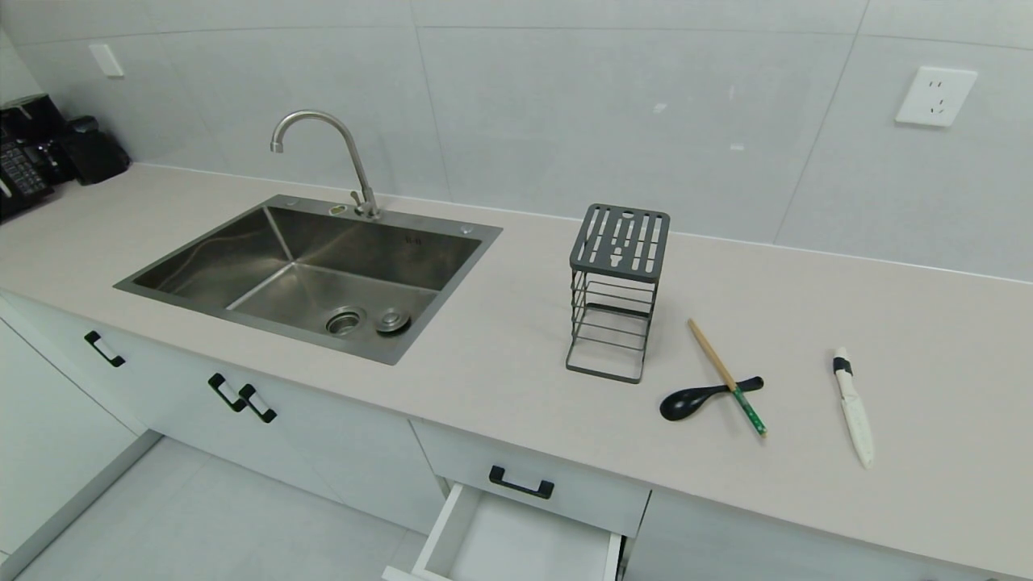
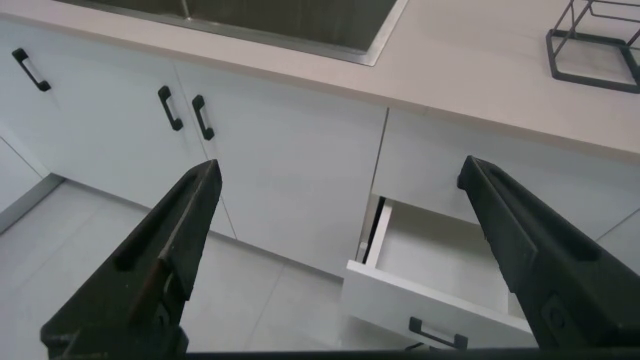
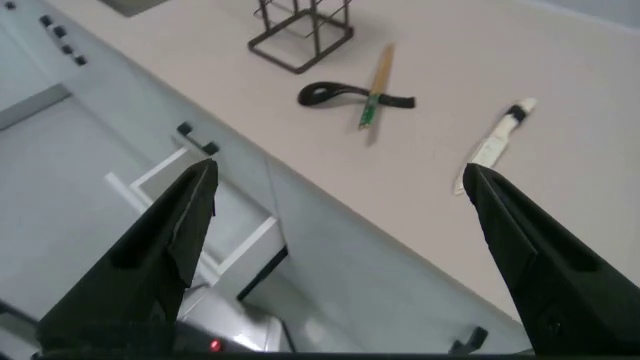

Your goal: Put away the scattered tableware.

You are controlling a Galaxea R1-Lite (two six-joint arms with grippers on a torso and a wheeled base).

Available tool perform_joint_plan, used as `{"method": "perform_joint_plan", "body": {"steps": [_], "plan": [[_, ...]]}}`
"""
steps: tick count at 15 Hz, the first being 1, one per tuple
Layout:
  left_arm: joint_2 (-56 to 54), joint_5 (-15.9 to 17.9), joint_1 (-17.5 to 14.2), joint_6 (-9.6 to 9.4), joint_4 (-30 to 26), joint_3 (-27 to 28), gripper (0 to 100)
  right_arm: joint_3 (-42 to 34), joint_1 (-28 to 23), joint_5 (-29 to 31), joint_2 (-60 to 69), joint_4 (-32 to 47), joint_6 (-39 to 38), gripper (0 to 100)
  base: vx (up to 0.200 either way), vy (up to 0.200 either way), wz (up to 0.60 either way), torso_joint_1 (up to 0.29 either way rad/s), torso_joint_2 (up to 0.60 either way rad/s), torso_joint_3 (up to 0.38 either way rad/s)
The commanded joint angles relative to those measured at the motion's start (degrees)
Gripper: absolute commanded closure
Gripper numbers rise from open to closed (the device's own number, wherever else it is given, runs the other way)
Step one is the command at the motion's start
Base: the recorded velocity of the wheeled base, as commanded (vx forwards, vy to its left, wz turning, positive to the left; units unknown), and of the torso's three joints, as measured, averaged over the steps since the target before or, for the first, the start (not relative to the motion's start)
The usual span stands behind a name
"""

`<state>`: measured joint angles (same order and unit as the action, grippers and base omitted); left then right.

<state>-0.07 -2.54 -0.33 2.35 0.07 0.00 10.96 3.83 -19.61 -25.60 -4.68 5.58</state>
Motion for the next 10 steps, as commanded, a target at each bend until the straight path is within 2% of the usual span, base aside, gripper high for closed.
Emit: {"method": "perform_joint_plan", "body": {"steps": [1, 7, 10], "plan": [[0.1, 0.0, 0.0, 0.02, 0.0, 0.0, 0, 3.2, 3.6, -0.5, -15.1, -0.7, 0.7, 0, 0.000, 0.000, 0.00, 0.000, 0.00, 0.000], [0.1, 0.0, 0.1, 0.02, 0.0, 0.0, 0, 8.0, 3.6, -0.2, -32.1, -2.3, 3.8, 0, 0.000, 0.000, 0.00, 0.000, 0.00, 0.000], [0.1, 0.0, 0.0, 0.02, 0.0, 0.0, 0, 9.0, 3.7, 0.5, -38.6, -6.2, 4.0, 0, 0.000, 0.000, 0.00, 0.000, 0.00, 0.000]]}}
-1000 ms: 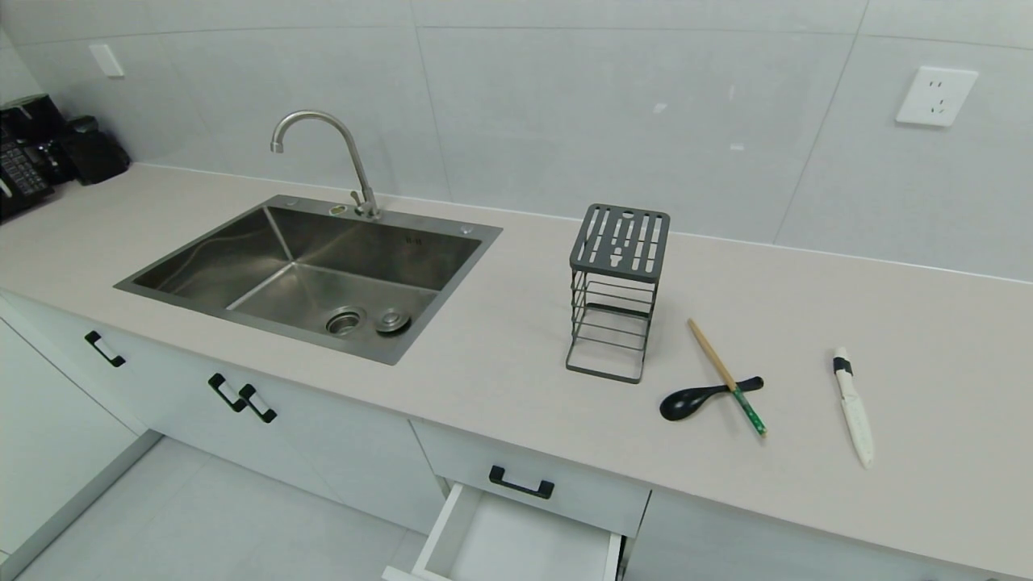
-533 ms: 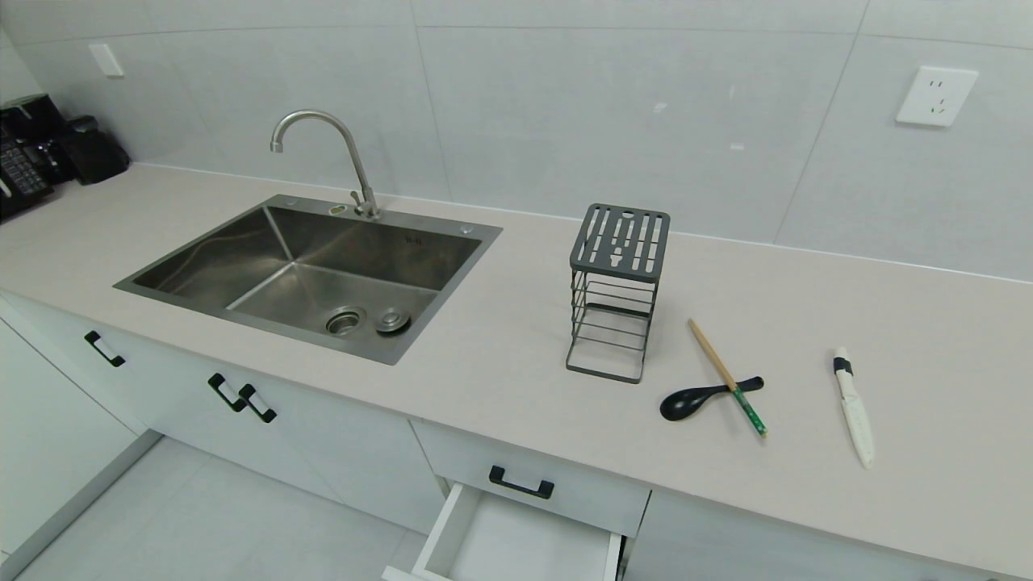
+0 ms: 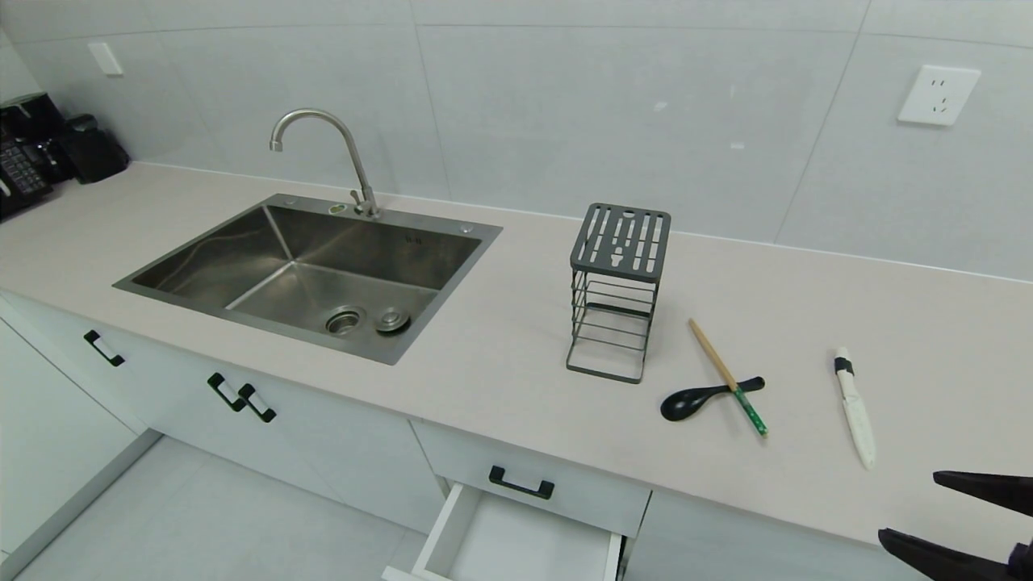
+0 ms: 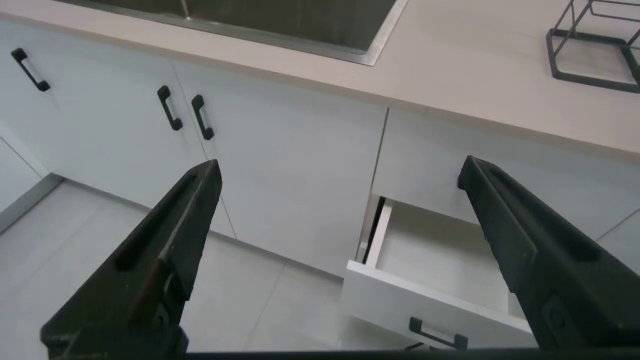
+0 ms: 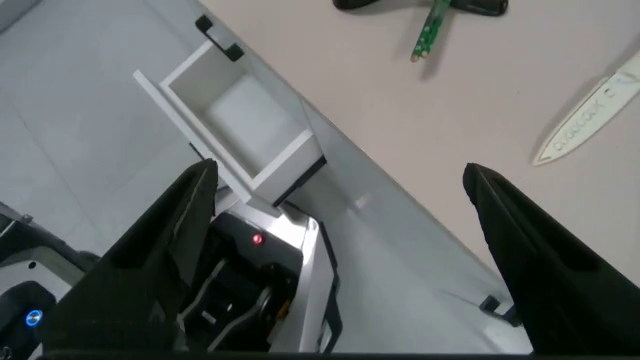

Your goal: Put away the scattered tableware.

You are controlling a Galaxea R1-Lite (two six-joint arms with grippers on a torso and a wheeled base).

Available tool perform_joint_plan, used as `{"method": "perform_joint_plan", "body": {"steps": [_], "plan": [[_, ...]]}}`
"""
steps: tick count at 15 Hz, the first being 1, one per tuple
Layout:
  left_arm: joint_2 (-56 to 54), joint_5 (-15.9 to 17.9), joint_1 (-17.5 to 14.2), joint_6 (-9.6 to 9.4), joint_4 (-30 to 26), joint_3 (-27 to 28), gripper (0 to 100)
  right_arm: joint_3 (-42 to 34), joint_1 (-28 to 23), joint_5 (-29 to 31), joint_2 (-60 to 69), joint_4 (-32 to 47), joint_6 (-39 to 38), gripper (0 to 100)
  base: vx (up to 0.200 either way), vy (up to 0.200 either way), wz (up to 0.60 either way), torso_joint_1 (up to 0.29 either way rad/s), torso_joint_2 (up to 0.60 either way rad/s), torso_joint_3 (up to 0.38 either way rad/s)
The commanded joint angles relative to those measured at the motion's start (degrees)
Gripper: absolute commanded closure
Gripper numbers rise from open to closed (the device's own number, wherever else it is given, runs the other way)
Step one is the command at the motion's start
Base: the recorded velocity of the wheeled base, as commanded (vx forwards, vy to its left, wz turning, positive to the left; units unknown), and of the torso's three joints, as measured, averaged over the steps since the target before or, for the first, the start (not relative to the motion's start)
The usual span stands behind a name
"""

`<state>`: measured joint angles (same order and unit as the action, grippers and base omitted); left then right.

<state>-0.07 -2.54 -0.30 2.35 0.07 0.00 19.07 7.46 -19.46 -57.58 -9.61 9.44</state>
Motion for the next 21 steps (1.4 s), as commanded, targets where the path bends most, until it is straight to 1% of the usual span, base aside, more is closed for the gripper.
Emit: {"method": "perform_joint_plan", "body": {"steps": [1, 3, 5, 6, 8, 14, 17, 21], "plan": [[0.1, 0.0, 0.0, 0.02, 0.0, 0.0, 0, 0.9, 0.0, 1.0, -8.3, -2.5, 0.5, 0, 0.000, 0.000, 0.00, 0.000, 0.00, 0.000], [0.1, 0.0, 0.0, 0.02, 0.0, 0.0, 0, 1.1, 0.1, 1.4, -11.1, -4.7, 1.6, 0, 0.000, 0.000, 0.00, 0.000, 0.00, 0.000], [0.1, 0.0, 0.0, 0.02, 0.0, 0.1, 0, 2.5, 0.1, 1.5, -13.7, -5.2, 3.1, 0, 0.000, 0.000, 0.00, 0.000, 0.00, 0.000], [0.1, 0.0, 0.0, 0.02, 0.0, 0.0, 0, 2.8, 0.2, 1.8, -14.1, -5.3, 3.1, 0, 0.000, 0.000, 0.00, 0.000, 0.00, 0.000], [0.1, 0.0, 0.0, 0.02, 0.0, 0.0, 0, 3.7, 0.9, 4.2, -16.5, -7.6, 3.1, 0, 0.000, 0.000, 0.00, 0.000, 0.00, 0.000], [0.1, 0.0, 0.0, 0.02, 0.0, 0.0, 0, 7.7, 1.9, 5.2, -22.8, -8.2, 3.0, 0, 0.000, 0.000, 0.00, 0.000, 0.00, 0.000], [0.1, 0.0, 0.0, 0.02, 0.0, 0.1, 0, 9.1, 1.9, 5.7, -27.2, -11.8, 3.0, 0, 0.000, 0.000, 0.00, 0.000, 0.00, 0.000], [0.1, 0.0, 0.0, 0.02, 0.0, 0.0, 0, 9.3, 1.9, 6.2, -30.4, -13.2, 3.0, 0, 0.000, 0.000, 0.00, 0.000, 0.00, 0.000]]}}
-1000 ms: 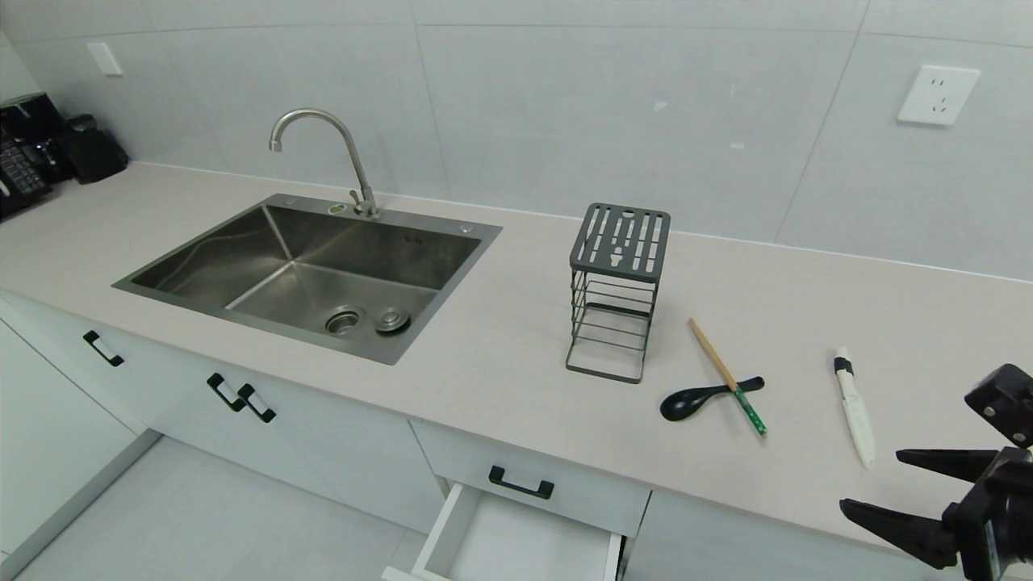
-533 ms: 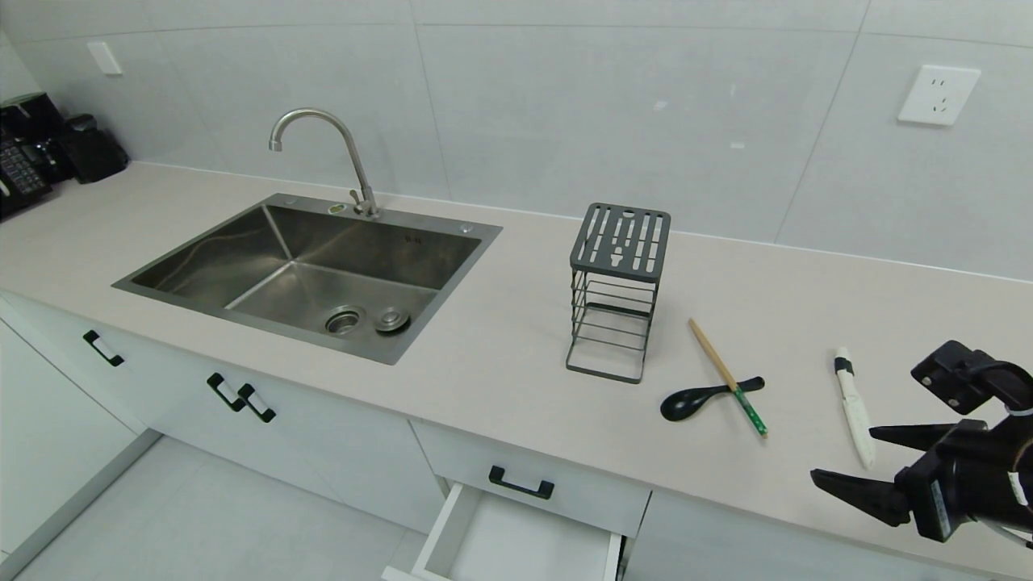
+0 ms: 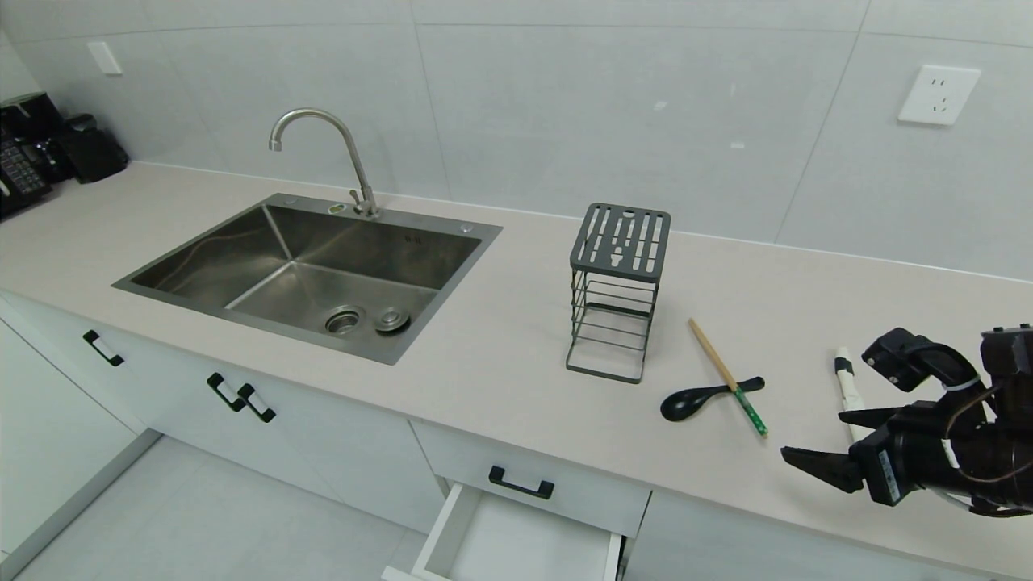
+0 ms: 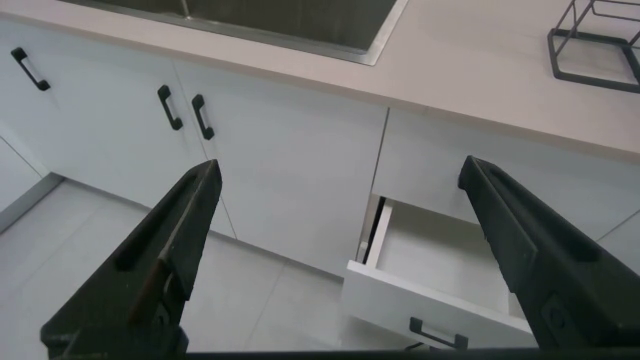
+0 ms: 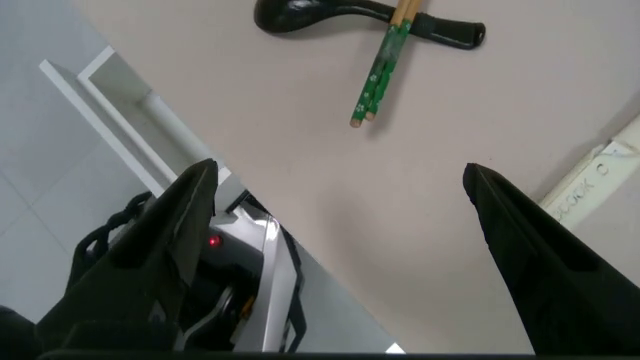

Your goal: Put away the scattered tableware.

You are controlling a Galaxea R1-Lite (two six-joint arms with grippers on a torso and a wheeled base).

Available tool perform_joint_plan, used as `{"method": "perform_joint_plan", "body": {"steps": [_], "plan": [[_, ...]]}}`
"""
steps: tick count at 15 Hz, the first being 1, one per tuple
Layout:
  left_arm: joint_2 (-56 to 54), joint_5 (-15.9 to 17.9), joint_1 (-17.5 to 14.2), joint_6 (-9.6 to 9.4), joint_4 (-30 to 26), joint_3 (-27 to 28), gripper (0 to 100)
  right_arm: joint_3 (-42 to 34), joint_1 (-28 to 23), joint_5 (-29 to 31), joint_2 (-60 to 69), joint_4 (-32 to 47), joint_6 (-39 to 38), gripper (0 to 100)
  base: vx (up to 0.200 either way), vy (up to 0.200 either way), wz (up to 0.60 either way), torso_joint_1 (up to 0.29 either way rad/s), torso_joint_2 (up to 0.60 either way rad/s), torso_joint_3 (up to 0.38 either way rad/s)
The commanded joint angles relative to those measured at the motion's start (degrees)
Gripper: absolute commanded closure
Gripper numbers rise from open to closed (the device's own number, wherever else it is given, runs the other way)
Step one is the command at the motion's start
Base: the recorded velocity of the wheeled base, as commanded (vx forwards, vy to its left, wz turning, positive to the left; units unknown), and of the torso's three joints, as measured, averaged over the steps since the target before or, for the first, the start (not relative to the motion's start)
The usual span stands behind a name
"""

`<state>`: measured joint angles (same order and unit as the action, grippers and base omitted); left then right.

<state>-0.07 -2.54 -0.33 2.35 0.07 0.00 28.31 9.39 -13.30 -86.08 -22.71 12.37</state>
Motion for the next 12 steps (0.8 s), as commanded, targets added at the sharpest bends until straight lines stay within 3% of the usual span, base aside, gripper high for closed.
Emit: {"method": "perform_joint_plan", "body": {"steps": [1, 12], "plan": [[0.1, 0.0, 0.0, 0.02, 0.0, 0.0, 0, 0.0, -0.1, 0.3, -2.9, -1.0, 0.0, 0, 0.000, 0.000, 0.00, 0.000, 0.00, 0.000], [0.1, 0.0, 0.0, 0.02, 0.0, 0.0, 0, 7.3, 0.0, 2.9, -13.1, -1.5, -1.6, 0, 0.000, 0.000, 0.00, 0.000, 0.00, 0.000]]}}
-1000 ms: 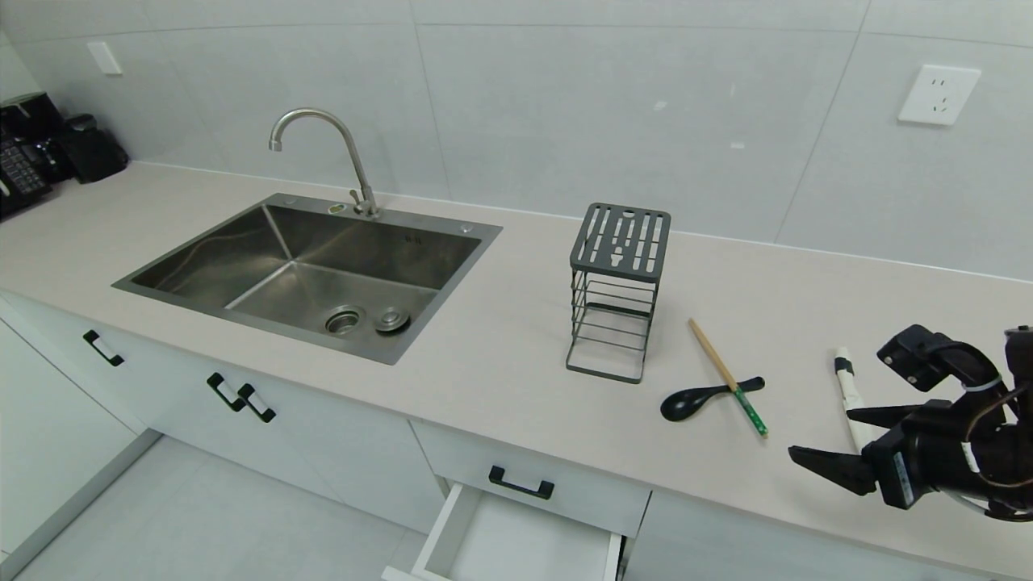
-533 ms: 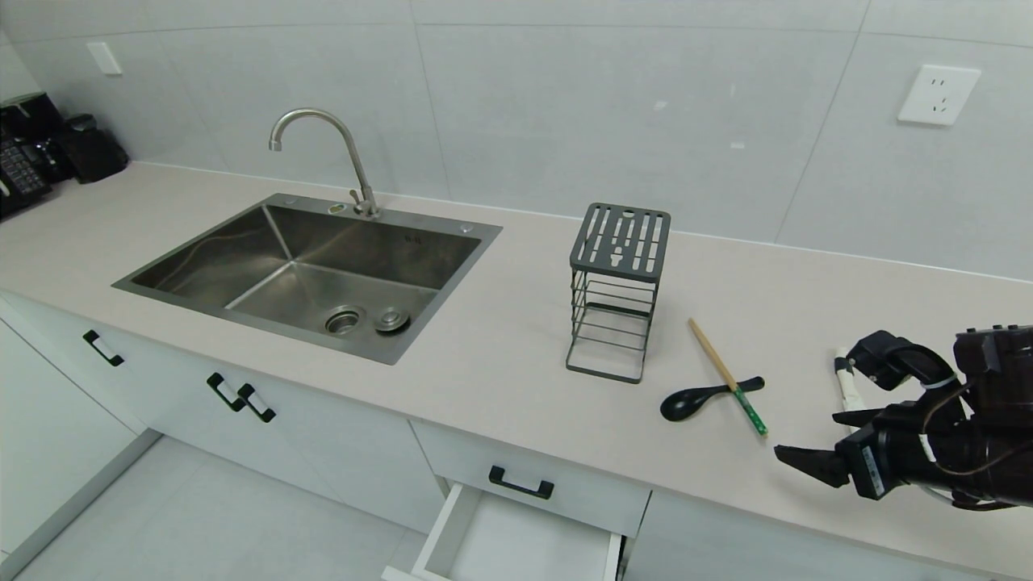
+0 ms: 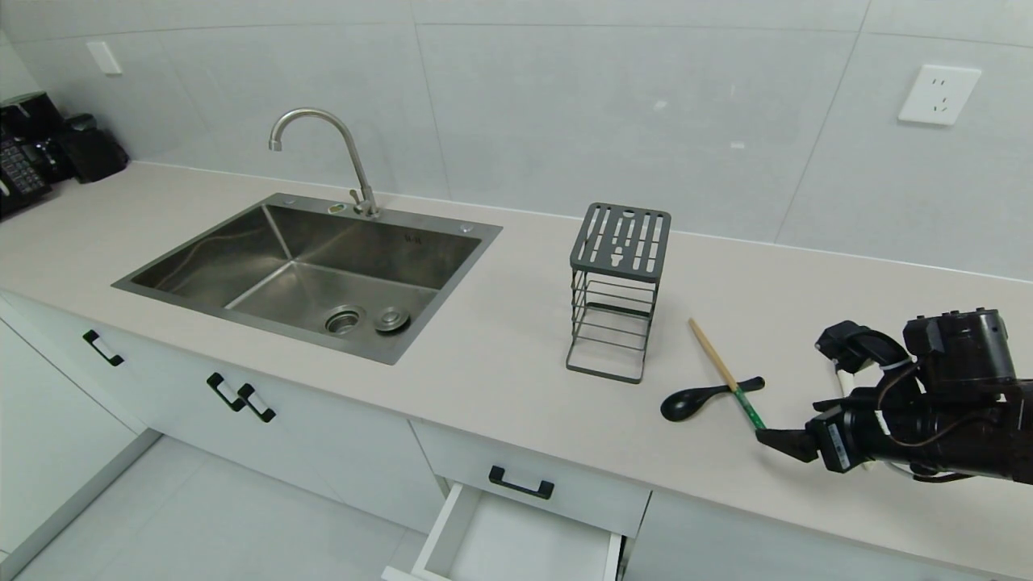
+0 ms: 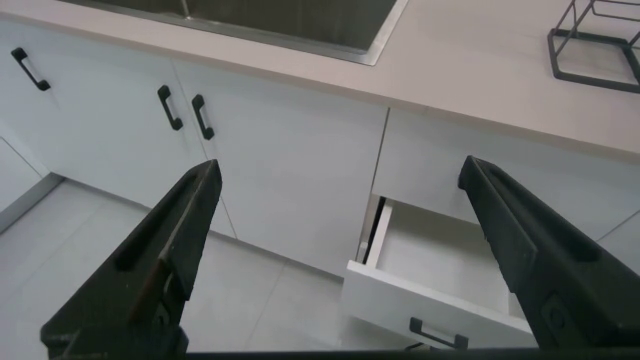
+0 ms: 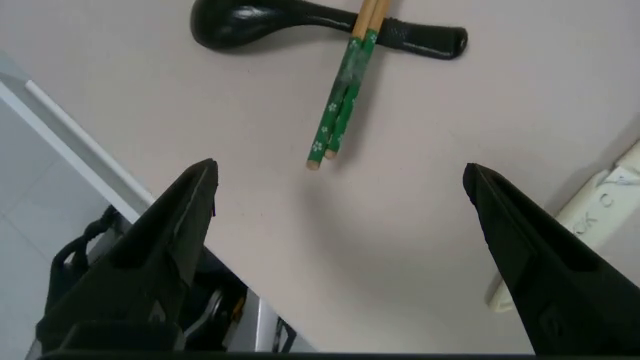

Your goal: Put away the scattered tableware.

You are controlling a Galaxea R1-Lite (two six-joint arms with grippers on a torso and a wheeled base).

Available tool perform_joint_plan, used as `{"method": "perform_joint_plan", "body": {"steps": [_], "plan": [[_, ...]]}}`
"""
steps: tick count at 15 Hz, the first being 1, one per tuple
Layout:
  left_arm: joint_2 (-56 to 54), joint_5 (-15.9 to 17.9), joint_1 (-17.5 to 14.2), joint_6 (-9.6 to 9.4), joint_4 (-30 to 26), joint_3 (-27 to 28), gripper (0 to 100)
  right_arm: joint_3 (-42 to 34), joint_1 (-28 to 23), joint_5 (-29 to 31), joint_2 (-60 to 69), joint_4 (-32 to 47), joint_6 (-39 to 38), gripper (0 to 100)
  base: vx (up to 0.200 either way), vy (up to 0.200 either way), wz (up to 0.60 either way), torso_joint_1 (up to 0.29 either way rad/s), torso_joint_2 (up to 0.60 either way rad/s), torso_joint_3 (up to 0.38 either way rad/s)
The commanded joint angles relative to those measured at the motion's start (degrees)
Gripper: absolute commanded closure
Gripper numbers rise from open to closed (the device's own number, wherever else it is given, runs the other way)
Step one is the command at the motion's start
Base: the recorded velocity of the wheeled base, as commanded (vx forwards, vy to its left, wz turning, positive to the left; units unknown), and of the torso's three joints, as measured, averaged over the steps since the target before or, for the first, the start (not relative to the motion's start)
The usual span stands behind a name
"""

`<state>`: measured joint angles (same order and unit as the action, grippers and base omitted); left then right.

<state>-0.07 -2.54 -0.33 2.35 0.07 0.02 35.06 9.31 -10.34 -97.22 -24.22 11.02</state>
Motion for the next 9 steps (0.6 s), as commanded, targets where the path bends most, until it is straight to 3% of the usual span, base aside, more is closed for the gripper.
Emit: {"method": "perform_joint_plan", "body": {"steps": [1, 5, 9], "plan": [[0.1, 0.0, 0.0, 0.02, 0.0, 0.0, 0, 1.2, 0.1, 0.0, -2.7, 0.0, -0.9, 0, 0.000, 0.000, 0.00, 0.000, 0.00, 0.000], [0.1, 0.0, 0.0, 0.02, 0.0, 0.0, 0, 5.5, 2.9, 0.9, -6.6, 0.0, -5.4, 0, 0.000, 0.000, 0.00, 0.000, 0.00, 0.000], [0.1, 0.0, 0.0, 0.02, 0.0, 0.0, 0, 7.5, 7.6, 7.3, -9.7, -0.1, -12.3, 0, 0.000, 0.000, 0.00, 0.000, 0.00, 0.000]]}}
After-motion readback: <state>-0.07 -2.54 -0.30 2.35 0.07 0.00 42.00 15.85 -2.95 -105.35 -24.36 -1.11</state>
